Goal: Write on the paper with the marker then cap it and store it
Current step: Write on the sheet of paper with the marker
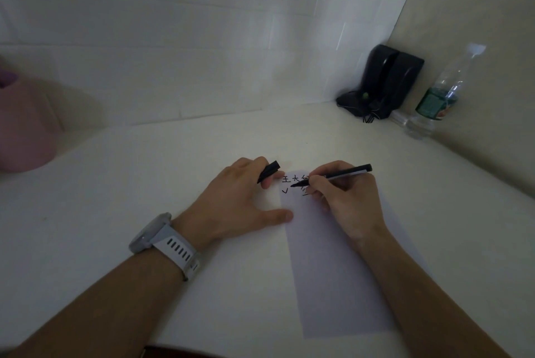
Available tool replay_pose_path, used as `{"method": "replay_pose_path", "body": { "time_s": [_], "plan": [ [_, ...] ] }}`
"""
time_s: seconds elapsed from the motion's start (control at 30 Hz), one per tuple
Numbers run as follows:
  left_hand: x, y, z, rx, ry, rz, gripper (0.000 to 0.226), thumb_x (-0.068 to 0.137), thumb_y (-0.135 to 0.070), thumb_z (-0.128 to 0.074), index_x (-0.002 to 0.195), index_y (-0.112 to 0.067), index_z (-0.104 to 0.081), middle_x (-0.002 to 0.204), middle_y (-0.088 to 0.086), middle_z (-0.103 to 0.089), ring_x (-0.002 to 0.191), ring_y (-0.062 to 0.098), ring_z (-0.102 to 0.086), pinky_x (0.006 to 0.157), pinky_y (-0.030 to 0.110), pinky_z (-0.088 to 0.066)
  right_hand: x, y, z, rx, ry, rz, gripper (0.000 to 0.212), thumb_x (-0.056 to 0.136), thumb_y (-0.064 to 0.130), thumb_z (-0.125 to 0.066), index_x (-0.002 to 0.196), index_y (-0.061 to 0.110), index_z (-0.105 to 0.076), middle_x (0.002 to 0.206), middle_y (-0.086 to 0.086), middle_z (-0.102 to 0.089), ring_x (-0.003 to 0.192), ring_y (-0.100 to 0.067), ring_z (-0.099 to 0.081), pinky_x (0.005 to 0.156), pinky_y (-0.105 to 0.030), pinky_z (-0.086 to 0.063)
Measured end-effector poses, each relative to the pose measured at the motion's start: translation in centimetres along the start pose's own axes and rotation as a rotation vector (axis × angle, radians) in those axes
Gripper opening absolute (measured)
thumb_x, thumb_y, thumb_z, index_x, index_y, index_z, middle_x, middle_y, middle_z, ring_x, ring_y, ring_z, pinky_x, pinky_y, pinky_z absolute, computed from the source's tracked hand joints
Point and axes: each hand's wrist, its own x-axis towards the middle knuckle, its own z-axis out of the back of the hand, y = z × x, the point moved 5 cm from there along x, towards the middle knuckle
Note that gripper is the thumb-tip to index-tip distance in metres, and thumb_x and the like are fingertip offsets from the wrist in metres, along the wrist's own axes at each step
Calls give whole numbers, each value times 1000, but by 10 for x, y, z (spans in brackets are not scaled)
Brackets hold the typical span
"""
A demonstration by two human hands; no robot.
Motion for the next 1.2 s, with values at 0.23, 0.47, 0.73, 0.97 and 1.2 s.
{"method": "replay_pose_path", "body": {
  "time_s": [0.23,0.47,0.73,0.97,1.2],
  "plan": [
    [1,0,-1,28,-7,-14,55,65,-72,-66,79,-31,-31,118,-13,-68,105,15,-51,91,40,-48,1,-1,-1,-52,-6,-27,8,75,13,-71,73,19,-75,66,0,-77,62,-9,-69,67,-30,-50],
    [0,0,-1,20,-18,-13,56,68,-64,-74,82,-27,-35,123,-21,-66,107,12,-49,93,35,-46,-5,0,4,-35,-15,-36,10,74,12,-69,69,19,-74,63,-4,-76,50,-5,-61,60,-28,-46],
    [0,1,-1,13,-11,-2,55,67,-64,-73,81,-28,-35,123,-21,-65,108,12,-49,94,37,-46,-7,-1,6,-34,-19,-59,12,75,11,-70,66,18,-73,60,-4,-75,56,-10,-65,62,-31,-49],
    [-2,-2,1,18,-14,-5,55,70,-57,-78,83,-22,-38,125,-25,-65,108,10,-48,91,33,-44,-6,-6,10,5,-45,-68,13,73,14,-69,63,22,-71,56,-2,-72,54,-10,-62,62,-32,-46],
    [-3,-2,3,-19,-3,10,54,73,-59,-77,83,-24,-37,124,-26,-65,110,10,-51,90,32,-43,2,7,22,772,-101,-90,14,91,-5,-59,89,5,-68,70,-12,-70,62,-20,-61,57,-23,-50]
  ]
}}
